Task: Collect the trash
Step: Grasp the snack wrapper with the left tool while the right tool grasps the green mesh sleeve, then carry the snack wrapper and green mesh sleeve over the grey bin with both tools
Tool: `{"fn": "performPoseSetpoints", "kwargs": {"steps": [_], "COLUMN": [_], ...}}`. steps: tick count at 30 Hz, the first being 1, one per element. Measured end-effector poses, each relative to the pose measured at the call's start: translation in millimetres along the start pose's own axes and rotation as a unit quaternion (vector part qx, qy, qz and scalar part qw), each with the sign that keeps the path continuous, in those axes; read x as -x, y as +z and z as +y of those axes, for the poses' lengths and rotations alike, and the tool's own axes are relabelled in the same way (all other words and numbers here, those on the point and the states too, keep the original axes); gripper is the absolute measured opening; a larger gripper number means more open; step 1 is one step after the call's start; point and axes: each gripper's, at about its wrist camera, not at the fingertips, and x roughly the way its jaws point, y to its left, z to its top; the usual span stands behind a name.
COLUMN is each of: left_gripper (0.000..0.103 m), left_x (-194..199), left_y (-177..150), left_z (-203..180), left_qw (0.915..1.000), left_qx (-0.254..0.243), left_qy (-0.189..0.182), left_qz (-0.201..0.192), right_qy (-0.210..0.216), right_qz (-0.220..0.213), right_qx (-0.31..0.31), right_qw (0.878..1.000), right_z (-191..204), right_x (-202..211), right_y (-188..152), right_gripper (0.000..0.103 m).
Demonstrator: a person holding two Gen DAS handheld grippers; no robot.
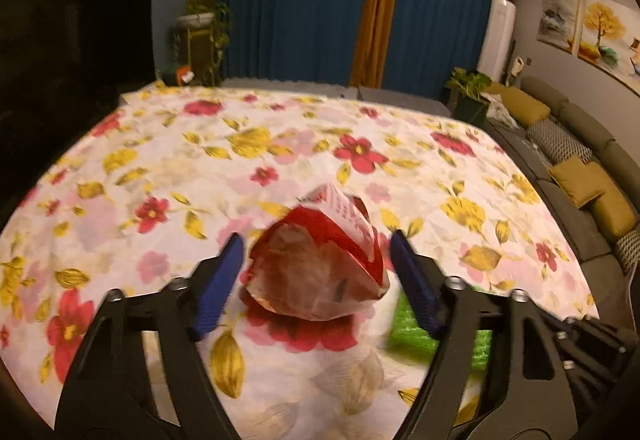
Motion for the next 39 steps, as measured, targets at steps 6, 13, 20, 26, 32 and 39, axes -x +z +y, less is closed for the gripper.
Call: {"fn": "performPoseSetpoints", "kwargs": {"steps": [6,13,20,26,32,39], "left_gripper": [0.026,0.005,0.004,0.004,0.004,0.004], "left_x": [-13,11,46,73,98,126], "left_y": [-5,-7,-8,-18,-32,-41], "left_z": [6,17,21,20,16,-11], "left_qw": [0.9994,0.9990,0.9985,0.9976,0.9970,0.9950], "left_qx": [0.007,0.026,0.030,0.032,0.028,0.001], "left_qy": [-0.026,-0.035,-0.040,-0.049,-0.054,-0.075], "left_qz": [0.022,0.008,-0.022,-0.037,-0.048,-0.066], "right_qy": [-0.027,-0.051,-0.055,-0.045,-0.026,-0.043], "right_qz": [-0.023,0.056,0.069,0.064,0.038,-0.039], "right_qx": [0.019,0.052,0.066,0.088,0.062,0.045], "right_qw": [0.999,0.996,0.994,0.993,0.997,0.997], "right_z": [11,20,23,32,20,6], "right_x": [5,-36,-42,-35,-6,69], "right_y": [3,2,-1,-7,-13,-14], "right_gripper": [0.075,0.078,0.049,0.024,0.020,0.020]}}
